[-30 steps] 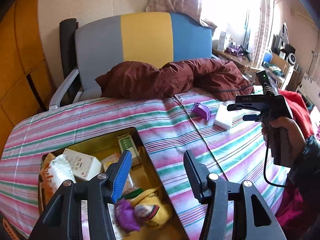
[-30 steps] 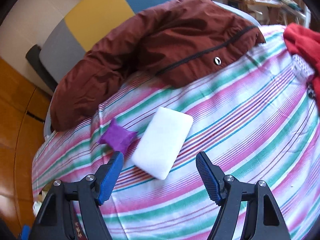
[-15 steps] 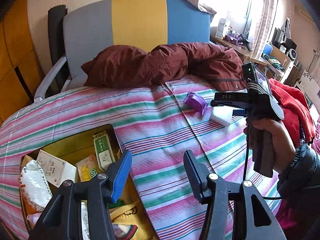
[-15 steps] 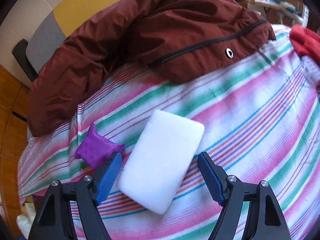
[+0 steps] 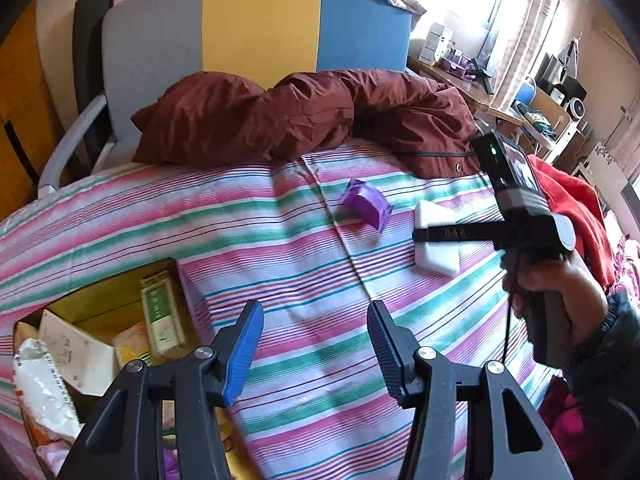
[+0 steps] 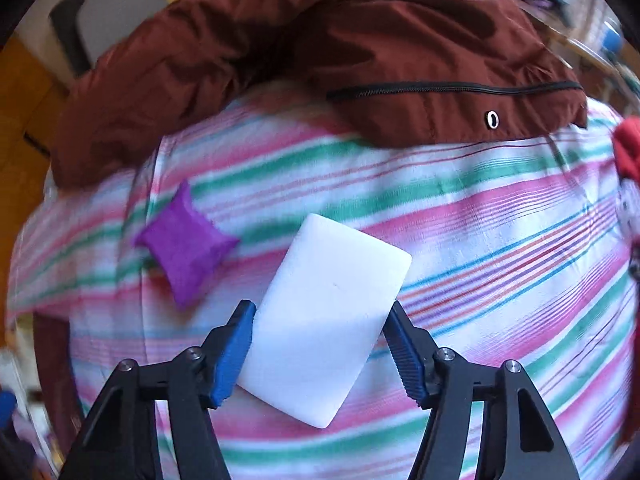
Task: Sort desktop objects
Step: 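Grasp the white sponge with the right gripper while the left gripper grasps the purple packet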
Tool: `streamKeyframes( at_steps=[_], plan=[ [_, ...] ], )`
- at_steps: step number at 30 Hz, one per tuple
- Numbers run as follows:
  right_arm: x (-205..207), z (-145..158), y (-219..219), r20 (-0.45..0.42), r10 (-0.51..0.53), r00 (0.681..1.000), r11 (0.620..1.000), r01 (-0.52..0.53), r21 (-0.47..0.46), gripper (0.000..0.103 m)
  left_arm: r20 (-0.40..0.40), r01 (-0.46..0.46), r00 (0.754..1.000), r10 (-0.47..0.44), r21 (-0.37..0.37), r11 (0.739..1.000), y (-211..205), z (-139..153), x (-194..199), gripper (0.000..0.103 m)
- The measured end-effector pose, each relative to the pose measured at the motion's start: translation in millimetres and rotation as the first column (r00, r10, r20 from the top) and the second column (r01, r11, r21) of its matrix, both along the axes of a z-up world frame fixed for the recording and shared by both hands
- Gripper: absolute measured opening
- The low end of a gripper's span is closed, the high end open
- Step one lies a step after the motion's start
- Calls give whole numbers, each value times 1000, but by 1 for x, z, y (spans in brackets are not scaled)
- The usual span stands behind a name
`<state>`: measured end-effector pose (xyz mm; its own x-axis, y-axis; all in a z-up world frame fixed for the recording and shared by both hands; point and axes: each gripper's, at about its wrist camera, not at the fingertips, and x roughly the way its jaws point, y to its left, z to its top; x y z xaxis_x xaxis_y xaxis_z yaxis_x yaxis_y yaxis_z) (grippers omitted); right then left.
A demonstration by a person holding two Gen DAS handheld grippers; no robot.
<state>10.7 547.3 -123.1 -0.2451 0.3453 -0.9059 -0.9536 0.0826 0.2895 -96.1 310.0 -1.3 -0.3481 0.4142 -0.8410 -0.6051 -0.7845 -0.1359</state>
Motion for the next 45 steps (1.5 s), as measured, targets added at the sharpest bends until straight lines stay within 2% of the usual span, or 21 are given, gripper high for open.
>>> streamKeyframes(
  at_steps=[3,7,12,13,15,21,26,29,32,33,35,39,45],
  plan=[
    [4,-1,-7,12,45,999,999,-45,-23,66,19,4,1000,-3,-3,1000,10,-4,-3,55],
    [13,-5,-7,-31,37,999,998,-38,-47,67,35,8,999,-8,-14,1000,23,-12,-4,55],
    [12,-5,-7,-12,64,998,996,-64,-57,68,74,6,997,-5,-23,1000,41,-23,-14,55],
    [12,-5,-7,-6,69,998,996,-69,-61,68,91,8,996,-7,-17,1000,43,-24,-17,54],
    [13,-4,-7,3,79,997,995,-79,-65,68,178,-11,984,7,25,1000,48,-31,-27,55],
    [19,-4,-9,9,88,996,993,-87,-84,68,267,-64,963,41,77,995,67,-40,-50,54],
    [24,-6,-10,-8,92,996,992,-93,-88,70,252,-82,966,55,97,992,92,-39,-71,53],
    [26,-7,-9,-14,96,995,991,-97,-88,71,313,-110,947,67,123,986,103,-45,-88,53],
    [28,-7,-9,-18,99,995,991,-100,-88,72,378,-168,919,111,121,978,110,-59,-104,53],
    [28,-7,-9,-16,102,995,991,-103,-88,73,410,-190,903,126,120,974,113,-65,-109,53],
    [29,-6,-10,-16,111,994,990,-112,-89,73,432,-213,890,147,110,971,117,-73,-113,53],
    [31,-6,-10,-14,117,993,989,-117,-89,74,445,-229,880,166,90,969,131,-83,-121,53],
    [31,-5,-11,-1,130,992,988,-129,-90,75,405,-211,898,173,50,976,151,-91,-127,53]
  ],
)
